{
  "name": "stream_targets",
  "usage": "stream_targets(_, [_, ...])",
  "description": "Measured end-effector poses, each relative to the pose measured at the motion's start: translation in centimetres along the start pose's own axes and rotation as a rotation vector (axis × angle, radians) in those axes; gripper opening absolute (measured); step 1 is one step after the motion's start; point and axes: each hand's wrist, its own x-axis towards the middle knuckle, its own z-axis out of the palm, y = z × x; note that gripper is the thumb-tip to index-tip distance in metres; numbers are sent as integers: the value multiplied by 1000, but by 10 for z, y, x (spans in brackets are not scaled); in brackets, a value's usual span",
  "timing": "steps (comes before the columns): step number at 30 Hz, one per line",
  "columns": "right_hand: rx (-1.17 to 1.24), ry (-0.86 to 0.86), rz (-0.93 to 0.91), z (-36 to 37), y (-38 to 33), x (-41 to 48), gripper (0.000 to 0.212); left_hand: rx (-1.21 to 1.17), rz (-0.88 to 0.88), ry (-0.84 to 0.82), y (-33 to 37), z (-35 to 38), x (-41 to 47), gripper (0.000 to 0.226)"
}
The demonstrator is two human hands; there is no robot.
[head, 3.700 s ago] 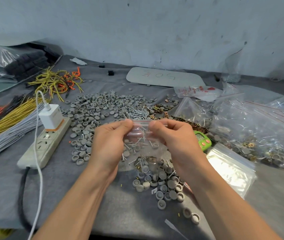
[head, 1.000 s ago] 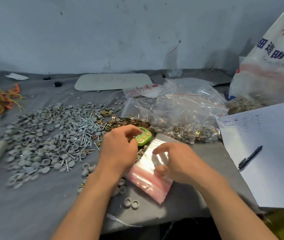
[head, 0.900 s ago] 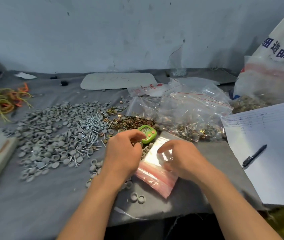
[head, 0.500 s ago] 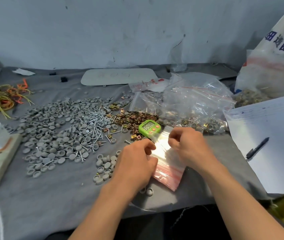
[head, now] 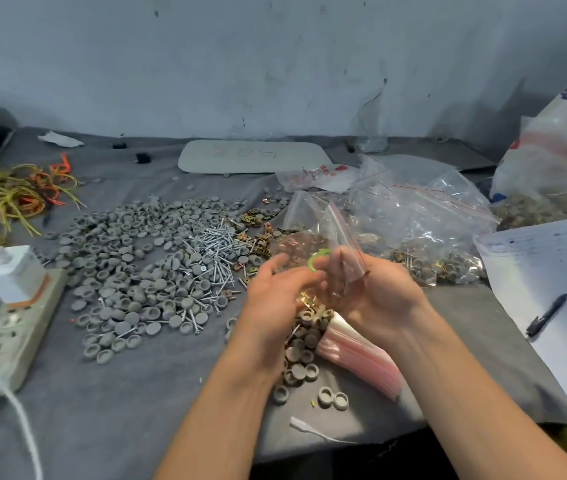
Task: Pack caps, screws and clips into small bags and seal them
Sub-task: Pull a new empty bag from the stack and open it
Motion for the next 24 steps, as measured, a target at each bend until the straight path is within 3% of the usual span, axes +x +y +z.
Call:
stream_targets(2, [-24, 1, 23, 5, 4, 5, 16, -110, 1, 4, 10, -16, -1, 29])
stream_targets(4, [-92, 36, 30, 9, 10, 9, 20, -56, 31, 106, 15, -31, -1, 13])
stream_targets(8, [-177, 142, 18, 7, 21, 11, 50, 166, 130, 313, 13, -49, 5, 17])
stream_targets(13, [-448, 168, -15, 8, 29, 12, 18, 469, 234, 462, 17, -60, 5, 16])
stream_targets(16, [-546, 128, -64, 13, 32, 11, 12, 637, 235, 659, 22, -74, 2, 15])
stream_targets(19, [-770, 168, -236, 23, 40, 12, 20, 838, 406, 810, 22, -81, -3, 38])
stream_targets(21, [-927, 201, -387, 32, 48, 15, 21, 861, 524, 769, 22, -72, -8, 23])
stream_targets(24, [-1052, 174, -568, 44, 60, 17, 13, 820, 416, 520, 13, -55, -5, 27])
